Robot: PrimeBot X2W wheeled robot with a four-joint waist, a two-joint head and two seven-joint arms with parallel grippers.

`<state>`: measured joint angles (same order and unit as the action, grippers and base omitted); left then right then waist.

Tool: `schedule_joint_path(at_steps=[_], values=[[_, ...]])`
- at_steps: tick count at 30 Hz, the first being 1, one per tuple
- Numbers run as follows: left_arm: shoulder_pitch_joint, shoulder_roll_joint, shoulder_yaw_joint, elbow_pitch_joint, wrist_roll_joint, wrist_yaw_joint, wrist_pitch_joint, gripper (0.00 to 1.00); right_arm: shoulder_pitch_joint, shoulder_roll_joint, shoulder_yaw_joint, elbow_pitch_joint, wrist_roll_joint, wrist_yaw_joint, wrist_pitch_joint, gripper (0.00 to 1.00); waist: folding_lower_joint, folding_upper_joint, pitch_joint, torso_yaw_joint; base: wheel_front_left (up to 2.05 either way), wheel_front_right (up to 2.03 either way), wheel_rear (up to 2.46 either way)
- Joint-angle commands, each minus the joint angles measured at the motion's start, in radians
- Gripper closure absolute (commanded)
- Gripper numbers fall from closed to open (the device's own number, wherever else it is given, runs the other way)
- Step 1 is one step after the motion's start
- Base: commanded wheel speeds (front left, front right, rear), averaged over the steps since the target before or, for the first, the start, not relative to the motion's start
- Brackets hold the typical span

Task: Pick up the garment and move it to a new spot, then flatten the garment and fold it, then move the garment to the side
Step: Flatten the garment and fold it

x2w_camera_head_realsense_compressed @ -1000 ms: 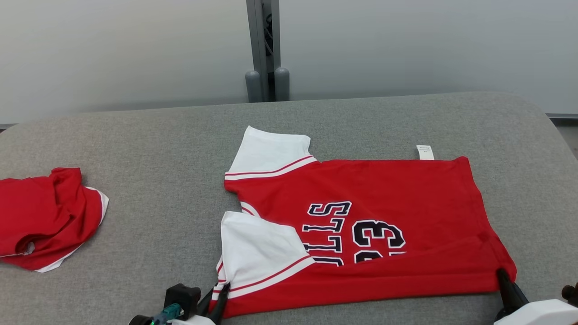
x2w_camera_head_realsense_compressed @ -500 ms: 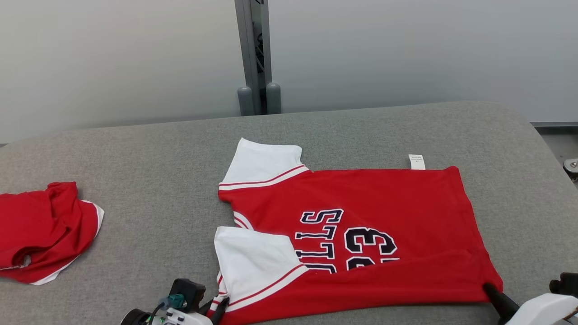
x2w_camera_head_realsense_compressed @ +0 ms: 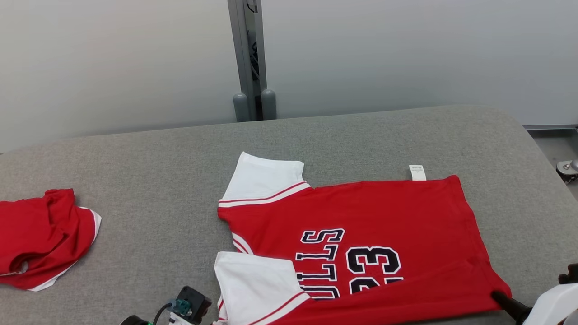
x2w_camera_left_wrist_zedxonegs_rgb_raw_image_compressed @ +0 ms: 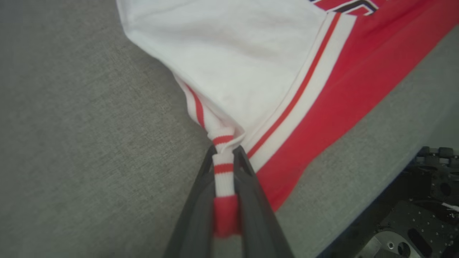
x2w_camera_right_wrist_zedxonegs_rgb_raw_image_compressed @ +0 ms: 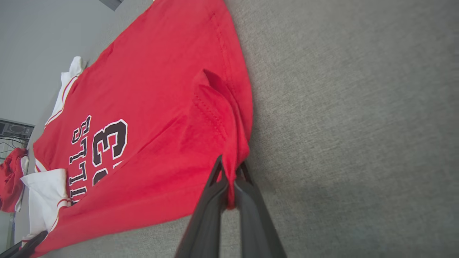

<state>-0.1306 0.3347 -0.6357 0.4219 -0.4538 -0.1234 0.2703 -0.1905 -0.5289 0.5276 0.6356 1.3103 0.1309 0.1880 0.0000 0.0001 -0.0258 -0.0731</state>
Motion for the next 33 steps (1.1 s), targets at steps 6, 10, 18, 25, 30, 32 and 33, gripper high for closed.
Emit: schedule_joint_path(at_steps=[6, 10, 18, 25, 30, 32, 33], values=[[0.066, 0.045, 0.007, -0.131, -0.081, -0.004, 0.117, 1.00, 0.038, -0.020, -0.006, 0.005, 0.048, 0.000, 0.110, 1.00, 0.0000, -0.0001, -0.006, 0.010, 0.00, 0.00, 0.00], [0.090, 0.071, 0.007, -0.190, -0.093, 0.008, 0.159, 1.00, 0.054, -0.030, -0.016, 0.011, 0.061, 0.000, 0.159, 1.00, 0.0000, -0.0001, -0.007, 0.014, 0.00, 0.00, 0.00], [0.122, 0.083, 0.018, -0.252, -0.117, 0.044, 0.189, 0.00, 0.035, -0.019, -0.055, 0.049, 0.027, 0.000, 0.118, 0.00, 0.0000, -0.0001, -0.007, 0.016, 0.00, 0.00, 0.00], [0.085, 0.090, 0.089, -0.285, -0.105, 0.109, 0.113, 0.00, 0.001, -0.036, -0.096, 0.072, -0.041, 0.000, 0.013, 0.00, 0.0000, -0.0001, -0.006, 0.019, 0.00, 0.00, 0.00], [0.030, 0.039, 0.162, -0.256, -0.054, 0.193, -0.087, 0.00, -0.040, -0.022, -0.128, 0.017, -0.161, 0.000, -0.244, 0.00, 0.0000, -0.0001, -0.002, 0.017, 0.00, 0.00, 0.00], [0.008, 0.018, 0.182, -0.233, -0.040, 0.214, -0.163, 0.00, -0.053, -0.023, -0.124, -0.008, -0.213, 0.000, -0.333, 0.00, 0.0000, -0.0001, 0.000, 0.014, 0.00, 0.00, 0.00], [-0.008, -0.003, 0.194, -0.201, -0.020, 0.236, -0.243, 0.00, -0.058, -0.014, -0.116, -0.025, -0.262, 0.000, -0.398, 0.00, 0.0000, -0.0001, 0.003, 0.010, 0.00, 0.00, 0.00]])
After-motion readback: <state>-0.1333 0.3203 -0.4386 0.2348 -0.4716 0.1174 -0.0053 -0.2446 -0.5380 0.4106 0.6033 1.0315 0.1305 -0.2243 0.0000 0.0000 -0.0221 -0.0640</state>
